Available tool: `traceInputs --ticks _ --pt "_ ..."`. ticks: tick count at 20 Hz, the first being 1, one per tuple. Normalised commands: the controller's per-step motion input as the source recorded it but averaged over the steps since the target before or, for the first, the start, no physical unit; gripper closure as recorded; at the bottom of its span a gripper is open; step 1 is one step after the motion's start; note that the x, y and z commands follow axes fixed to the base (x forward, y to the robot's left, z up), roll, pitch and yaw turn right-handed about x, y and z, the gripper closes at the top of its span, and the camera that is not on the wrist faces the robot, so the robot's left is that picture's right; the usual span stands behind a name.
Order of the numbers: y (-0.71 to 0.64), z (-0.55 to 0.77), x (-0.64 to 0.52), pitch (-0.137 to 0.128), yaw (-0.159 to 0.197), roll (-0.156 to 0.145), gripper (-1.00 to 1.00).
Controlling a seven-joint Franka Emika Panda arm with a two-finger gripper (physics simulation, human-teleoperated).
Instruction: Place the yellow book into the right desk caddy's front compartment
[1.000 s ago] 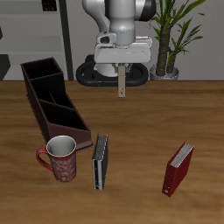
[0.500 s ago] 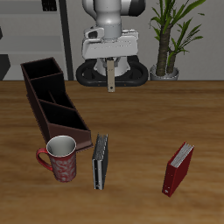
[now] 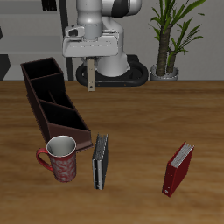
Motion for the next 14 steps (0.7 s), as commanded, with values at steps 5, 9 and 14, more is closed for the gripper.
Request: traceInputs --ticks 5,9,14 --pt "-0.31 0.08 -0.06 -0.003 0.007 0.003 1.00" --pt "-0.38 0.14 0.01 -0.017 0.043 -0.007 1.00" --pt "-0.18 0.12 0.05 -0.035 0.075 -0.005 1.00"
